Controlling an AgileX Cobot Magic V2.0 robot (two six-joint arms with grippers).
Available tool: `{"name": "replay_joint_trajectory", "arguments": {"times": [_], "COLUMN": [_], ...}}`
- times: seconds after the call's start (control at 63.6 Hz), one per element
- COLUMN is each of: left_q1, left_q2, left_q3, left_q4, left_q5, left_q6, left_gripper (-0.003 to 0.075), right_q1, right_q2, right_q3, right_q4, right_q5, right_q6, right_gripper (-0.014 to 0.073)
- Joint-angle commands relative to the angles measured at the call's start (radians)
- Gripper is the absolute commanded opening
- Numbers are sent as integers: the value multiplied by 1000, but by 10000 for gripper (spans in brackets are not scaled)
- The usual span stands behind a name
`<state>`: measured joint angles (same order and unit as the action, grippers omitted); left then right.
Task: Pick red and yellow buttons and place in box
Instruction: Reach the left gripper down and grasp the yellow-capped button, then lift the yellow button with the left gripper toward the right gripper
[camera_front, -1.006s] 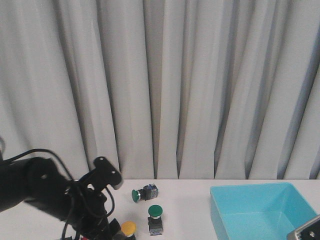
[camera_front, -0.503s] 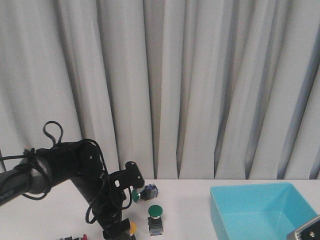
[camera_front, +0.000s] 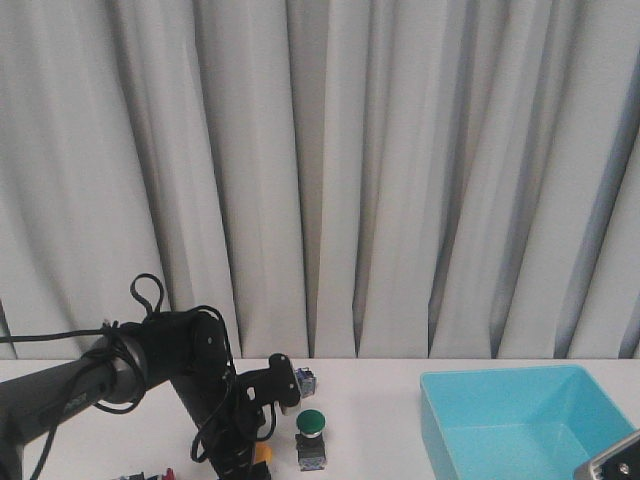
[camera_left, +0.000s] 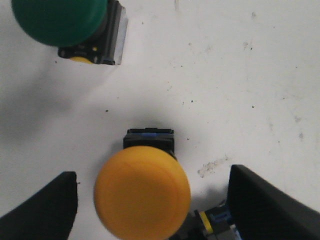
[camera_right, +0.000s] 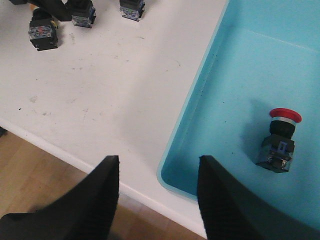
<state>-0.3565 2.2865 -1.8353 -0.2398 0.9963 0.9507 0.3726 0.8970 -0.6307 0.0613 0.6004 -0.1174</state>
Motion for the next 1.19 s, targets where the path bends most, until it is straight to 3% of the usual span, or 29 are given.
{"name": "replay_joint_trajectory", "arguments": {"times": [0.0, 0.251, 0.566, 0.786, 0.943, 1.179], "left_q1": [-1, -1, -1, -1, -1, 1], "left_q2": [-45, -22, -22, -22, -22, -78], "left_q3": [-31, -31, -31, -31, -31, -32], "left_q4": [-19, -20, -27, -27, -27, -27], "left_q5": [-39, -58, -65, -66, -44, -9], "left_q6": [2, 2, 10, 8, -26, -184], "left_gripper": [590, 561, 328, 209, 182, 182], "right_q1": [2, 2, 2, 2, 2, 2], "right_q2": [-12, -12, -12, -12, -12, -12], "right_q3": [-26, -26, -26, -26, -26, -26], "right_q4": [-1, -1, -4, -5, -4, -4], "right_q5": [-56, -55, -56, -56, -56, -56], "right_q6": [-12, -12, -12, -12, -12, -12], "right_gripper": [352, 352, 352, 352, 352, 352]}}
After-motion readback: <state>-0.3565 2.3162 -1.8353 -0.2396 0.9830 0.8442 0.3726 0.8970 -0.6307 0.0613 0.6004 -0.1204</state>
